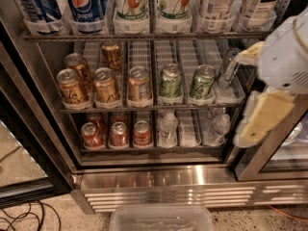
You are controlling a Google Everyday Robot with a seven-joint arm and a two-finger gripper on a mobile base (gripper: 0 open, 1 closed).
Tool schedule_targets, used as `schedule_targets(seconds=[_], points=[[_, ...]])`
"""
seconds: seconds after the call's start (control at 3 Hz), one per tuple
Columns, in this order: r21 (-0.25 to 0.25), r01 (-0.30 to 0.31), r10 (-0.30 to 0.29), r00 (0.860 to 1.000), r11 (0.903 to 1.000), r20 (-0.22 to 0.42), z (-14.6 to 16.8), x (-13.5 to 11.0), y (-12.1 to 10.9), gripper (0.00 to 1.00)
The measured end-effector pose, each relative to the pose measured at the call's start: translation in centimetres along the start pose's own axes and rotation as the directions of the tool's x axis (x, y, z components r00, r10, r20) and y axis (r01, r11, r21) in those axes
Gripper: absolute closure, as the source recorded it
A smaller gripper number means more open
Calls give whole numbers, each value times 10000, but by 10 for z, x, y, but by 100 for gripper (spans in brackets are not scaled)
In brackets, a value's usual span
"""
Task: Pick pepsi can from top shelf of fridge
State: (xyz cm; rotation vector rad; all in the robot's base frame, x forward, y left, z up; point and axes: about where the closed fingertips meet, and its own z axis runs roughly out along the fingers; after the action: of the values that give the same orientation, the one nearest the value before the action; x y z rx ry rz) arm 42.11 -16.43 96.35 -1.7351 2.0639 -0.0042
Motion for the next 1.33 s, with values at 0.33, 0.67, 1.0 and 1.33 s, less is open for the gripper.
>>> schedule_targets(seconds=[0.33, 0.67, 1.0, 1.33], points=[[-156, -279, 300, 9874, 9995, 1555, 39, -25, 29, 0], [-232, -648, 688, 9530, 9976, 2949, 79, -44, 56, 0], [183, -872, 718, 9068, 9960, 4153, 111, -61, 75, 0], [1074, -1552, 776, 8509, 9820, 5196, 128, -77, 75, 0]])
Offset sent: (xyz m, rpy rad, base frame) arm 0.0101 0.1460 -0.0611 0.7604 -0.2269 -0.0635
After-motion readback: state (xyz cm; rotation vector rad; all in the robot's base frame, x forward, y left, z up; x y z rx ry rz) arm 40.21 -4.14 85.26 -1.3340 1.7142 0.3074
